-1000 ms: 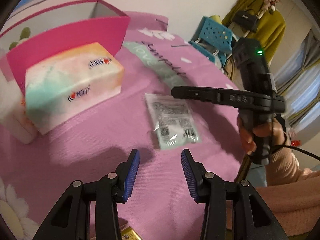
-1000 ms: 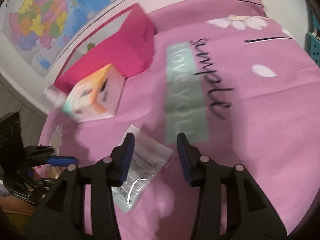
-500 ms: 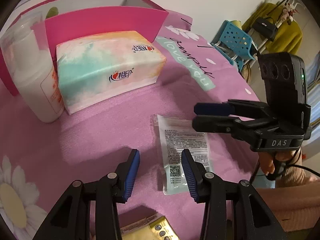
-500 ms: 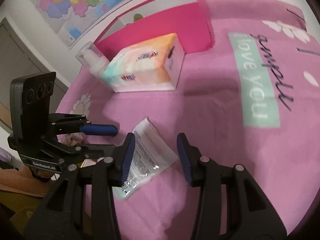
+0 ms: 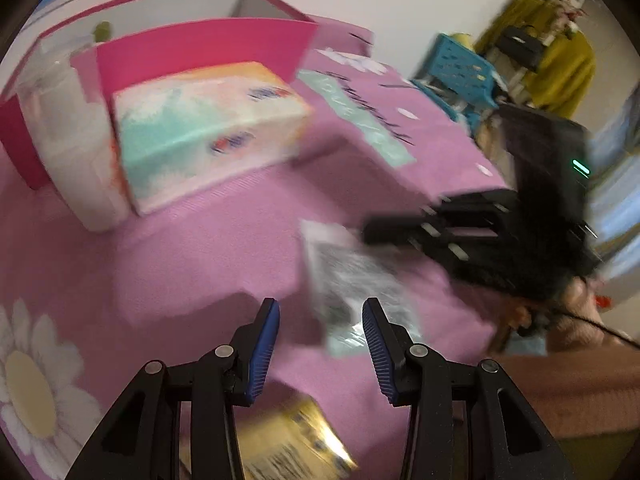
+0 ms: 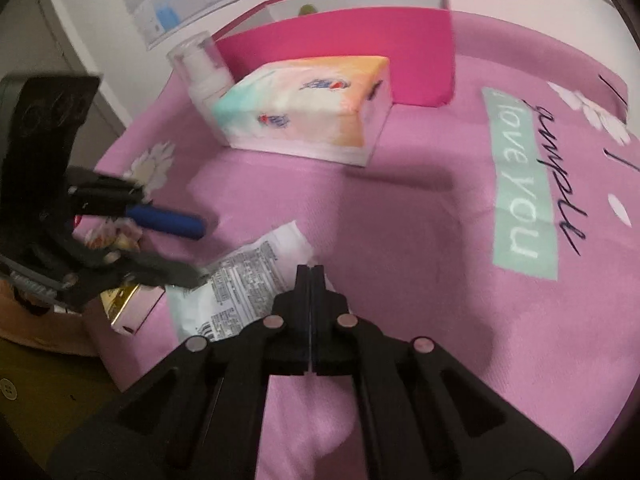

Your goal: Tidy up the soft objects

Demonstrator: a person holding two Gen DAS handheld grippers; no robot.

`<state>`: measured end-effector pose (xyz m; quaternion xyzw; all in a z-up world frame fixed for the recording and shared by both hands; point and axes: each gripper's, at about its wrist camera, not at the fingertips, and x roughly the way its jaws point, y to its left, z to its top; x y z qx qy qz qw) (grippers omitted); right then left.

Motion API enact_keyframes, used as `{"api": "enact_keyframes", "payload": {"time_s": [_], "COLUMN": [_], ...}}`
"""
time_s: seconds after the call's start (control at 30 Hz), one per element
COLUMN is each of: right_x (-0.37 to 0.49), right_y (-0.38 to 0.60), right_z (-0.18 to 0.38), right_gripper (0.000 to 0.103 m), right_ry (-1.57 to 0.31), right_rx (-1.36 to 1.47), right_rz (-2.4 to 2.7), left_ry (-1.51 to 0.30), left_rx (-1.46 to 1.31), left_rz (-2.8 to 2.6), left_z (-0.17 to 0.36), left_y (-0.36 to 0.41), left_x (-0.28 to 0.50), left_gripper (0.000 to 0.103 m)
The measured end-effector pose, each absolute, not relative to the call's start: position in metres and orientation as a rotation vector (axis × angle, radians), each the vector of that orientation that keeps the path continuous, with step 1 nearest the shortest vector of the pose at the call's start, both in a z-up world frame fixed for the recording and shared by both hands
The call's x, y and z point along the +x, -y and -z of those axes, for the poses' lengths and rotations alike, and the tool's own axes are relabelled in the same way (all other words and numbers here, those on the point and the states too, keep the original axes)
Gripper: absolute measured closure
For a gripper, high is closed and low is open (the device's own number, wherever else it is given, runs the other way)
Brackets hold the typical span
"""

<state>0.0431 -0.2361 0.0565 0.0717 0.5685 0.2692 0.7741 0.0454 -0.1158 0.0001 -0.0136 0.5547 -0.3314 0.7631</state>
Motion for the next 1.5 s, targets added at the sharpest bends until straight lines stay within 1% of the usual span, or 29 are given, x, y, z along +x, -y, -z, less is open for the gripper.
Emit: {"api": "enact_keyframes", "payload": {"time_s": [0.1, 0.2, 0.27, 0.4, 0.47, 0.5, 0.7, 0.87, 0.9, 0.97, 1.03, 1.1, 1.17, 1.27, 1.3, 1.33, 1.4, 1.5], "right_x": [0.045, 0.043, 0.043, 0.043, 0.041, 0.040, 0.015, 0.003, 0.002, 0.004, 0.007, 0.011, 0.016, 0.021, 0.022, 0.022, 0.023, 0.027], "right_y": [0.252, 0.256, 0.255, 0.254, 0.257, 0.259, 0.286, 0.269, 0.263, 0.252, 0.250, 0.251, 0.259, 0.273, 0.274, 0.274, 0.272, 0.267], "right_z": [-0.051, -0.051, -0.052, -0.054, -0.055, -0.056, -0.064, -0.061, -0.061, -0.060, -0.059, -0.059, -0.059, -0.056, -0.054, -0.051, -0.048, -0.044], "right_gripper": [0.103, 0.103, 0.100, 0.082, 0.077, 0.072, 0.071, 0.070, 0.070, 0.074, 0.074, 0.074, 0.073, 0.068, 0.064, 0.056, 0.052, 0.051], "right_ry": [-1.245, -1.241, -1.241, -1.243, -1.250, -1.251, -1.280, -1.294, -1.292, -1.281, -1.272, -1.262, -1.245, -1.234, -1.240, -1.247, -1.238, -1.228], "right_rx": [0.248, 0.269, 0.274, 0.343, 0.383, 0.403, 0.497, 0.518, 0.522, 0.524, 0.529, 0.543, 0.556, 0.621, 0.631, 0.642, 0.687, 0.726], "right_rz": [-0.562, -0.559, -0.564, -0.593, -0.589, -0.589, -0.533, -0.601, -0.623, -0.645, -0.651, -0.643, -0.611, -0.595, -0.596, -0.593, -0.632, -0.684], "left_ry": [-1.223, -1.281, -1.319, -1.324, -1.319, -1.318, -1.311, -1.299, -1.296, -1.289, -1.281, -1.277, -1.255, -1.241, -1.235, -1.228, -1.208, -1.190], "left_rx": [-0.016, -0.042, -0.032, -0.032, -0.051, -0.067, -0.087, -0.091, -0.093, -0.084, -0.092, -0.128, -0.138, -0.166, -0.178, -0.191, -0.203, -0.231], "left_rz": [0.785, 0.875, 0.891, 0.857, 0.833, 0.826, 0.815, 0.819, 0.816, 0.802, 0.791, 0.793, 0.774, 0.772, 0.782, 0.790, 0.781, 0.794], "left_z": [-0.004, 0.000, 0.007, 0.010, 0.012, 0.012, 0.013, 0.015, 0.016, 0.016, 0.014, 0.014, 0.012, 0.012, 0.012, 0.011, 0.008, 0.003], "left_y": [0.121, 0.132, 0.139, 0.142, 0.141, 0.141, 0.142, 0.144, 0.145, 0.147, 0.141, 0.134, 0.128, 0.124, 0.123, 0.121, 0.118, 0.111], "left_x": [0.031, 0.021, 0.018, 0.022, 0.027, 0.029, 0.036, 0.038, 0.038, 0.037, 0.035, 0.036, 0.037, 0.040, 0.041, 0.042, 0.043, 0.045], "left_gripper": [0.059, 0.059, 0.059, 0.059, 0.059, 0.059, 0.059, 0.061, 0.062, 0.063, 0.071, 0.074, 0.076, 0.079, 0.082, 0.083, 0.084, 0.087]}}
